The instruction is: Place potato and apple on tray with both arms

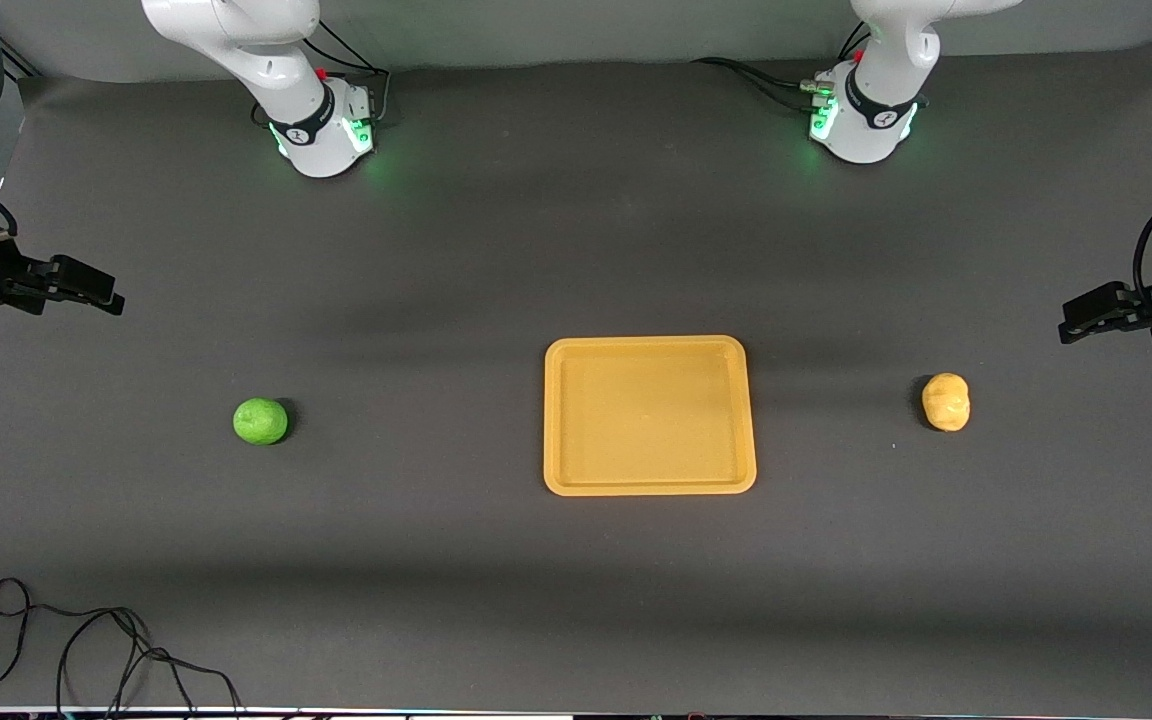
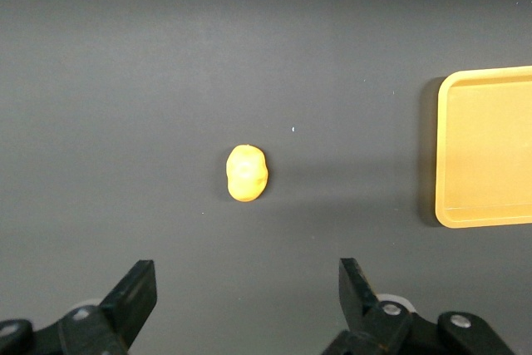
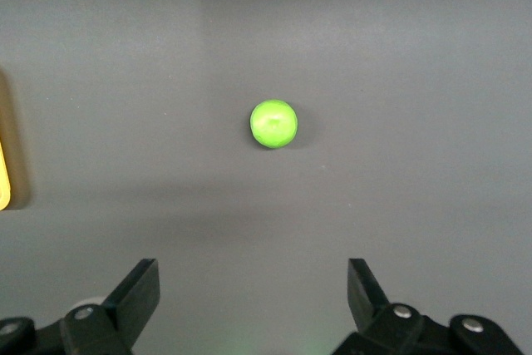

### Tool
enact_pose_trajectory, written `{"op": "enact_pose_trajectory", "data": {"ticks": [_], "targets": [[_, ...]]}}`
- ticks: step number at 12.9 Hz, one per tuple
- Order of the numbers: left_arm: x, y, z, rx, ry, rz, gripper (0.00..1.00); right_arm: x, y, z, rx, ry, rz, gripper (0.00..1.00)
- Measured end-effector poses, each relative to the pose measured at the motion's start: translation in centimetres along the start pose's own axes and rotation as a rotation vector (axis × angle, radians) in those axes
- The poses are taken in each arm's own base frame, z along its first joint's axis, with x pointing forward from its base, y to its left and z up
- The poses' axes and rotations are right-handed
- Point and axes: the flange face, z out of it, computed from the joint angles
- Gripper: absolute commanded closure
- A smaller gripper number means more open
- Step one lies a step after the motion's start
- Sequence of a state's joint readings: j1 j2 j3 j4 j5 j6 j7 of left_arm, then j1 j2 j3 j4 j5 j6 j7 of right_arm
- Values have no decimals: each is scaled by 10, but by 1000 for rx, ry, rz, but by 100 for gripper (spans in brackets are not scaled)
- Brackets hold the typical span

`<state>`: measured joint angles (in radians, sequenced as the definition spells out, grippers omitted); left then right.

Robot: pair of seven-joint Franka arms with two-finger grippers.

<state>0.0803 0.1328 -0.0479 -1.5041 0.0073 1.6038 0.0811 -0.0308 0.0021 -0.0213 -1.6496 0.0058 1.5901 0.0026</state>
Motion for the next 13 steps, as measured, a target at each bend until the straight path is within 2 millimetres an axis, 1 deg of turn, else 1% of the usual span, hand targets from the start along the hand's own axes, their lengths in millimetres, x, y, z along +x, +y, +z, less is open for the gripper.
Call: {"op": "enact_pose_trajectory", "data": {"ticks": [13], "targets": [[0, 0, 0, 0, -1, 0, 2, 0, 0, -7, 0, 15, 0, 0]]}}
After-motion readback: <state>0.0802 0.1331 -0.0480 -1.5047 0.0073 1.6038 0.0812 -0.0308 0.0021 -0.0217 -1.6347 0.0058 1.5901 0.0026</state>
